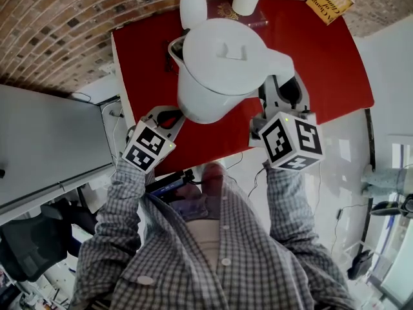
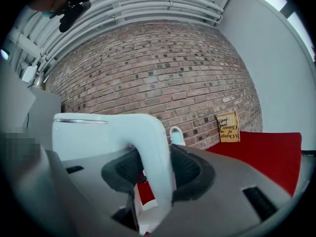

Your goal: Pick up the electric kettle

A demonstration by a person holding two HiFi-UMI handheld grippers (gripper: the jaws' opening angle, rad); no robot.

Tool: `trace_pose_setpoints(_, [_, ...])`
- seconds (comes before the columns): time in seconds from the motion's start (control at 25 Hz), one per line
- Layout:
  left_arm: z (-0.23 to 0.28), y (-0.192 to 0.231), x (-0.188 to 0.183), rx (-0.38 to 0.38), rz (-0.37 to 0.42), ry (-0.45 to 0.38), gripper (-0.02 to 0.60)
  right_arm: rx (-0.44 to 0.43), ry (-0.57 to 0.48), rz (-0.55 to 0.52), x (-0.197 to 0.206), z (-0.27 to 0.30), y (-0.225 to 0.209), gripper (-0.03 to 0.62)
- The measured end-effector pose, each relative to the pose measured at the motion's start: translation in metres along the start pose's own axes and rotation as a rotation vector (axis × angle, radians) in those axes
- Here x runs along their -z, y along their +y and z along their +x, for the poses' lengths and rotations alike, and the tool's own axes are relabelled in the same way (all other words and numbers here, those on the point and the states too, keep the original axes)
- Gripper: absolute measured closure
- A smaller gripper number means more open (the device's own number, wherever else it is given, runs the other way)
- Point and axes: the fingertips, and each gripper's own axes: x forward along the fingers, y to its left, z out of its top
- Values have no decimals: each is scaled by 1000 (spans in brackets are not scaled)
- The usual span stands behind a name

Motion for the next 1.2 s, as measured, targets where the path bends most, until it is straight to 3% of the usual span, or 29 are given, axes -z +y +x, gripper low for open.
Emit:
trace_pose_setpoints(0.2, [-12,0,-5,-4,-10,-29,581,-16,-27,-16,-12,-10,12,430])
trace_pose_setpoints(0.52, [-39,-4,-13,-21,46,-29,581,-36,-68,-13,-30,-29,29,429])
trace_pose_setpoints(1.2, [-88,-22,-40,-45,105,-116,581,-43,-158,-28,-75,-78,57,430])
